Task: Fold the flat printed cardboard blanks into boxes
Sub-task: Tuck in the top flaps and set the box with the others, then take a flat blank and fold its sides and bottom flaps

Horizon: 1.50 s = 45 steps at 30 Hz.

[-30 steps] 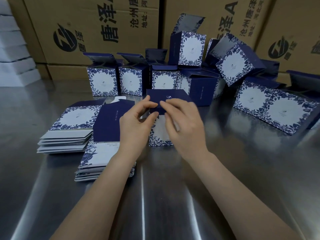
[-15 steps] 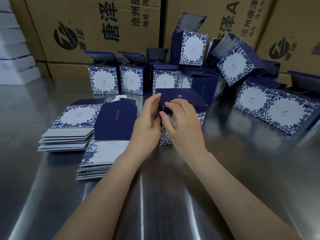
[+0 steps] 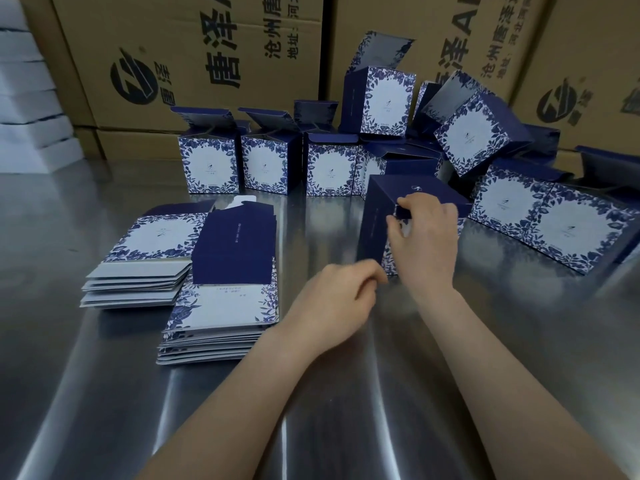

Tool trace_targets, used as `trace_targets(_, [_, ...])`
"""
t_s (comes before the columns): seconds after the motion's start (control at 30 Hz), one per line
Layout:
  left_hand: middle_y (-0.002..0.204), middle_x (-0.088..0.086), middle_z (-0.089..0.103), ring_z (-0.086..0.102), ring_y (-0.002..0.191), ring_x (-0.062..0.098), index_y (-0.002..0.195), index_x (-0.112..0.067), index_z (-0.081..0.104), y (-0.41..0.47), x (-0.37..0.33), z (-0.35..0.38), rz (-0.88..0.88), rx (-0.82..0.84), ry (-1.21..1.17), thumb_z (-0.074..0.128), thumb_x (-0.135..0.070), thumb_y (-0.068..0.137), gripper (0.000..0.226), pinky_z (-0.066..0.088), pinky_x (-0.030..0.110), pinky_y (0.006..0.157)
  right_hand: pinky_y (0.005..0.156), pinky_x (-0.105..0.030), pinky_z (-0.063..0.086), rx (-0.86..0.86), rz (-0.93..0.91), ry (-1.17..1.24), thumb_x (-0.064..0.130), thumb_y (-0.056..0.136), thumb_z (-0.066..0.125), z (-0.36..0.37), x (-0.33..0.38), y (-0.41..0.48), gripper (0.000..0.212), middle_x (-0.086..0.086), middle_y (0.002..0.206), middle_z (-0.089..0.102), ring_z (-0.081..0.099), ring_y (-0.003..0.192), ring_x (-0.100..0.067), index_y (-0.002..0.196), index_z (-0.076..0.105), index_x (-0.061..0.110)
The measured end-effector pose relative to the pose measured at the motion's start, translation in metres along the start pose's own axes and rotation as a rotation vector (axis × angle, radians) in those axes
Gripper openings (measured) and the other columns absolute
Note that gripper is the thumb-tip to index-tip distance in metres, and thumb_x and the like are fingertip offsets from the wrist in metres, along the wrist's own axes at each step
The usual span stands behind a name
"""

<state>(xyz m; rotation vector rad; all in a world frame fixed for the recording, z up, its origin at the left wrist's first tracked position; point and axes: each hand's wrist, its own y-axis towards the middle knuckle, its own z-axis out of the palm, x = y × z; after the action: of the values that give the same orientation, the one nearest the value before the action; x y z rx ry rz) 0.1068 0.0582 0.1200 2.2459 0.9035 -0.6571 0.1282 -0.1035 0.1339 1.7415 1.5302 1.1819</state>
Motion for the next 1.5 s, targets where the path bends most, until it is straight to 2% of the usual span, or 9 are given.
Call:
trace_targets(0.17, [0.092, 0.000, 0.072, 0.064, 0.087, 0.025, 0.103, -0.029, 0.068, -0.001, -0.001, 0.006, -0.023, 0.154, 0.057, 0.052, -0.020, 0.095, 0.020, 0.052, 0.041, 0.082, 0.083, -0.042, 0.037, -0.030, 0.060, -0.060, 0.010, 0.088, 0.066, 0.005, -0.020, 0.008, 0.022, -0.013, 0.108, 0.068, 0.050, 0.093, -0.039, 0.107, 0.065, 0.000])
trace_targets(0.53, [0.091, -0.001, 0.071, 0.064, 0.090, 0.026, 0.105, -0.031, 0.067, -0.003, -0.005, 0.006, -0.042, 0.187, 0.092, 0.050, -0.025, 0.096, 0.020, 0.052, 0.039, 0.083, 0.084, -0.048, 0.037, 0.201, 0.212, -0.200, 0.007, 0.096, 0.051, 0.009, -0.076, 0.056, 0.021, -0.028, 0.109, 0.059, 0.045, 0.107, -0.044, 0.109, 0.058, -0.008])
trace_targets(0.8, [0.095, -0.004, 0.070, 0.063, 0.093, 0.024, 0.108, -0.032, 0.067, -0.004, -0.006, 0.004, -0.040, 0.177, 0.136, 0.048, -0.027, 0.097, 0.022, 0.050, 0.036, 0.081, 0.090, -0.049, 0.042, 0.334, 0.353, -0.284, 0.012, 0.097, 0.044, 0.005, -0.096, 0.077, 0.032, -0.033, 0.128, 0.041, 0.047, 0.109, -0.051, 0.114, 0.053, -0.014])
trace_targets(0.9, [0.103, -0.006, 0.069, 0.061, 0.099, 0.022, 0.109, -0.031, 0.066, -0.002, -0.007, -0.001, -0.017, 0.057, 0.214, 0.048, -0.027, 0.097, 0.022, 0.046, 0.033, 0.079, 0.093, -0.052, 0.041, 0.402, 0.420, -0.314, 0.014, 0.095, 0.046, 0.001, -0.101, 0.078, 0.034, -0.032, 0.130, 0.040, 0.044, 0.115, -0.050, 0.120, 0.047, -0.009])
trace_targets(1.03, [0.108, -0.002, 0.069, 0.059, 0.102, 0.026, 0.105, -0.023, 0.069, 0.003, -0.008, -0.017, -0.031, -0.248, 0.287, 0.051, -0.021, 0.095, 0.020, 0.046, 0.040, 0.085, 0.098, -0.055, 0.039, 0.494, 0.494, -0.322, 0.024, 0.094, 0.053, -0.002, -0.107, 0.074, 0.062, -0.027, 0.139, 0.036, 0.035, 0.128, -0.045, 0.145, 0.024, 0.004])
trace_targets(1.17, [0.117, 0.002, 0.066, 0.056, 0.110, 0.029, 0.108, -0.018, 0.069, 0.007, 0.006, -0.041, -0.207, -0.486, 0.363, 0.056, -0.019, 0.090, 0.023, 0.042, 0.041, 0.093, 0.104, -0.056, 0.032, 0.456, 0.508, -0.338, 0.023, 0.091, 0.056, -0.005, -0.101, 0.064, 0.082, -0.024, 0.152, 0.024, 0.025, 0.138, -0.043, 0.156, 0.006, 0.022])
trace_targets(1.27, [0.147, 0.007, 0.046, 0.033, 0.140, 0.029, 0.131, -0.020, 0.055, 0.007, 0.022, -0.051, -0.459, -0.373, 0.513, 0.054, -0.031, 0.091, 0.042, 0.026, 0.051, 0.114, 0.110, -0.057, 0.021, 0.318, 0.461, -0.348, 0.018, 0.087, 0.059, -0.006, -0.077, 0.051, 0.082, -0.023, 0.156, 0.016, 0.016, 0.142, -0.044, 0.154, 0.012, 0.022])
trace_targets(1.37, [0.162, 0.013, 0.017, 0.006, 0.151, 0.033, 0.145, -0.020, 0.035, 0.005, 0.036, -0.055, -0.659, -0.148, 0.551, 0.054, -0.043, 0.090, 0.063, 0.008, 0.058, 0.117, 0.104, -0.055, 0.028, 0.203, 0.318, -0.246, 0.012, 0.081, 0.058, -0.006, -0.045, 0.036, 0.076, -0.022, 0.145, 0.035, 0.033, 0.130, -0.044, 0.150, 0.027, 0.016])
trace_targets(1.5, [0.160, 0.015, 0.020, 0.012, 0.149, 0.037, 0.145, -0.021, 0.033, 0.002, 0.046, -0.056, -0.778, 0.020, 0.541, 0.057, -0.045, 0.088, 0.066, 0.017, 0.054, 0.115, 0.094, -0.046, 0.043, 0.319, 0.274, 0.027, 0.012, 0.082, 0.057, 0.001, -0.005, 0.012, 0.056, -0.015, 0.123, 0.058, 0.053, 0.110, -0.037, 0.137, 0.047, 0.016])
